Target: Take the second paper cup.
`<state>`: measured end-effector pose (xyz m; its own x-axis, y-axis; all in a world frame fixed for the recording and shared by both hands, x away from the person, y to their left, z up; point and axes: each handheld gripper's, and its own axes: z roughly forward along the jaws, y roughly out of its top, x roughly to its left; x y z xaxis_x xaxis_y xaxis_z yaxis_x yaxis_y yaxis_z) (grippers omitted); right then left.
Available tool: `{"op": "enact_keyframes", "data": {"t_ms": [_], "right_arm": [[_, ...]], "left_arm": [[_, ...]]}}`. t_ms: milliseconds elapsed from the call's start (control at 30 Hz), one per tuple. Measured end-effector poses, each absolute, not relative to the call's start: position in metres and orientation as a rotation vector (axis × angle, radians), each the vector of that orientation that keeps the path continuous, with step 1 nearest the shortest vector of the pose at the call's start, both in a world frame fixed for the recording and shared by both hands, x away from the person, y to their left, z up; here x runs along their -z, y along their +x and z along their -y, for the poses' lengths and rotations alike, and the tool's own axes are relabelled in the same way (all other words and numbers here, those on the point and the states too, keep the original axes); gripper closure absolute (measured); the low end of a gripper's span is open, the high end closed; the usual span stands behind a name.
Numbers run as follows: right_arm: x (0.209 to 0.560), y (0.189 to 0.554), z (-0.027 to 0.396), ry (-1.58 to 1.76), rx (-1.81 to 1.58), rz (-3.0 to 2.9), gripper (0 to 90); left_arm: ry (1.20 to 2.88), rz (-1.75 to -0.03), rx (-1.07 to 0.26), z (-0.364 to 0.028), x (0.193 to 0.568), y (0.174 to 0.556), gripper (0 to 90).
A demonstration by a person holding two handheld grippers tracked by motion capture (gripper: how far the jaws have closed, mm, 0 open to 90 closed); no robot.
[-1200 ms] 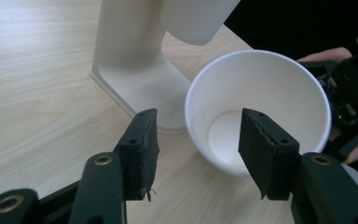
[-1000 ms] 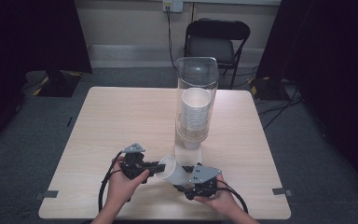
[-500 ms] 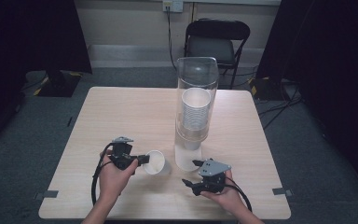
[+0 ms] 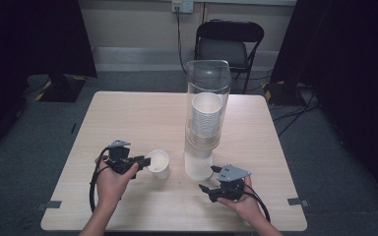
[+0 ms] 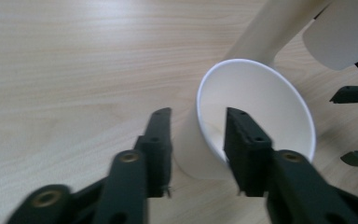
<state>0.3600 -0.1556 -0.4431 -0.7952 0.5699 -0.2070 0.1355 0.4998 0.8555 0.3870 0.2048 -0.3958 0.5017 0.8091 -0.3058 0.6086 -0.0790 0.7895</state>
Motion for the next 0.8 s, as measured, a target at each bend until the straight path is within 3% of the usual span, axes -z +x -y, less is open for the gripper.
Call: {"op": "enact_keyframes", "data": {"t_ms": [367, 667, 800], "right_arm": [[0.441, 0.363, 0.163, 0.63, -1.236, -2.25, 22.5], [0.433, 0.369, 0.169, 0.717, -1.238, -2.181, 21.6], [0.428, 0.375, 0.17, 0.754, -1.249, -2.144, 21.4]], "left_arm": [[1.798, -1.0, -0.324, -0.225, 0.408, 0.366, 29.7], [1.92, -0.91, -0.337, -0.239, 0.45, 0.352, 17.5], [1.971, -0.914, -0.337, -0.238, 0.464, 0.353, 16.9]]}}
